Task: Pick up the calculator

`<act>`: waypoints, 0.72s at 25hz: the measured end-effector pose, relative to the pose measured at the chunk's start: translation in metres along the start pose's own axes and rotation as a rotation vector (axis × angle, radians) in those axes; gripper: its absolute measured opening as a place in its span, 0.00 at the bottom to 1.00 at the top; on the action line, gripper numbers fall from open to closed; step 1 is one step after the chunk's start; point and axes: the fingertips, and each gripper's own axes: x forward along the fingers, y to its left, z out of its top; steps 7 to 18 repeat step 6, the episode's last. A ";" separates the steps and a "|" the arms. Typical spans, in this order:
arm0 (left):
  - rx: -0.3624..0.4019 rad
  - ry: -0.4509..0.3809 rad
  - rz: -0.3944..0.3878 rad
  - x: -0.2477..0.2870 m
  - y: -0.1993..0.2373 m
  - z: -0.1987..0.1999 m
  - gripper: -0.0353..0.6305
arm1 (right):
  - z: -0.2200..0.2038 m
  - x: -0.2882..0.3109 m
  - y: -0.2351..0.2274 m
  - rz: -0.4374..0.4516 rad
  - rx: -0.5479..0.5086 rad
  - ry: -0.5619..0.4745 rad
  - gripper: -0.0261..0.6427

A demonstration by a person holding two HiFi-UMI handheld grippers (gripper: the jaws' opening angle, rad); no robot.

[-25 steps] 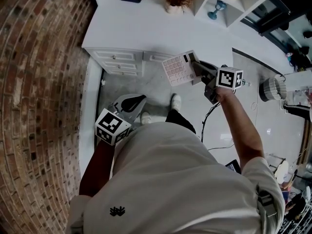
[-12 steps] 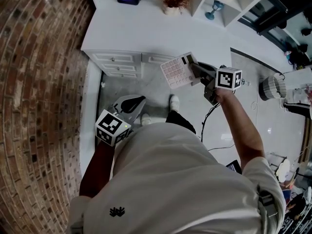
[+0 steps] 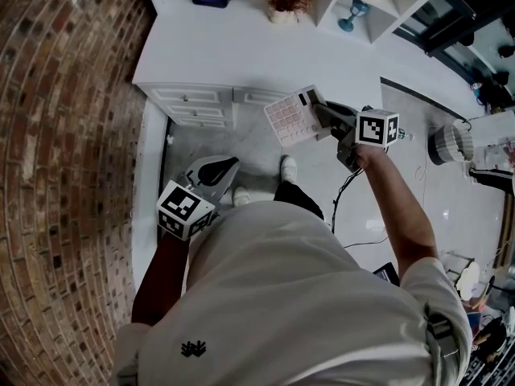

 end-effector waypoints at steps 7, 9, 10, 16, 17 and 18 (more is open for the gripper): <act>-0.011 0.013 0.006 0.008 0.005 -0.001 0.06 | 0.001 0.000 -0.010 0.007 0.004 0.009 0.13; -0.011 0.013 0.006 0.008 0.005 -0.001 0.06 | 0.001 0.000 -0.010 0.007 0.004 0.009 0.13; -0.011 0.013 0.006 0.008 0.005 -0.001 0.06 | 0.001 0.000 -0.010 0.007 0.004 0.009 0.13; -0.011 0.013 0.006 0.008 0.005 -0.001 0.06 | 0.001 0.000 -0.010 0.007 0.004 0.009 0.13; -0.011 0.013 0.006 0.008 0.005 -0.001 0.06 | 0.001 0.000 -0.010 0.007 0.004 0.009 0.13; -0.011 0.013 0.006 0.008 0.005 -0.001 0.06 | 0.001 0.000 -0.010 0.007 0.004 0.009 0.13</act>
